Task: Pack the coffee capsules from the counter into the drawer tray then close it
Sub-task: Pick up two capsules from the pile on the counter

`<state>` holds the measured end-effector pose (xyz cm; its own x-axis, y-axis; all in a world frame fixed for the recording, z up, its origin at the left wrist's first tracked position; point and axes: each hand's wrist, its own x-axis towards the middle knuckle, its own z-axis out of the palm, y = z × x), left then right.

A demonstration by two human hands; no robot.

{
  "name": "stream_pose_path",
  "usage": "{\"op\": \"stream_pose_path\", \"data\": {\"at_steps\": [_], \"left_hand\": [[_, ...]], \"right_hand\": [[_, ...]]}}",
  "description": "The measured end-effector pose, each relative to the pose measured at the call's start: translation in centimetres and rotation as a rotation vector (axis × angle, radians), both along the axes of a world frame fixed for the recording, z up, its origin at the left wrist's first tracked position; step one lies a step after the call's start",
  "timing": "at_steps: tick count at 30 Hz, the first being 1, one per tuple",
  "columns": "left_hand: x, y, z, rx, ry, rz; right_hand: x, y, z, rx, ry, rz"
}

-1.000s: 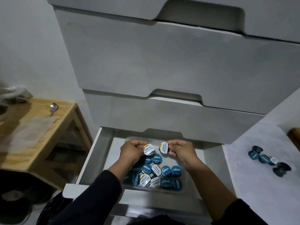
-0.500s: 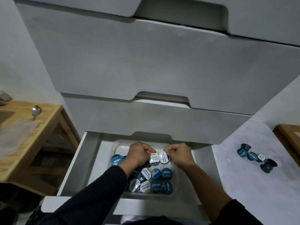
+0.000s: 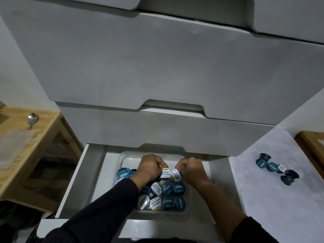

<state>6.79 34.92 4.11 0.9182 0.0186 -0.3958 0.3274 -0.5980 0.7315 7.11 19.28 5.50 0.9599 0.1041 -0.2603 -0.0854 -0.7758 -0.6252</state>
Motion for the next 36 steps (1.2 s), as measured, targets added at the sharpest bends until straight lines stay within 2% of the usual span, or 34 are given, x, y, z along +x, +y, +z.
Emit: {"op": "stream_pose_path", "data": {"at_steps": [15, 19, 30, 36], "left_hand": [[0.0, 0.5, -0.6, 0.005, -0.035, -0.028], [-1.0, 0.8, -0.1, 0.079, -0.075, -0.057], [-1.1, 1.7, -0.1, 0.197, -0.053, -0.182], [-1.9, 1.9, 0.5, 0.231, -0.148, -0.207]], "right_hand": [[0.1, 0.2, -0.8, -0.023, -0.008, -0.013], [-0.6, 0.6, -0.9, -0.004, -0.006, -0.017], [-0.5, 0.3, -0.8, -0.138, -0.044, 0.039], [-0.9, 0.6, -0.3, -0.204, -0.045, 0.093]]}}
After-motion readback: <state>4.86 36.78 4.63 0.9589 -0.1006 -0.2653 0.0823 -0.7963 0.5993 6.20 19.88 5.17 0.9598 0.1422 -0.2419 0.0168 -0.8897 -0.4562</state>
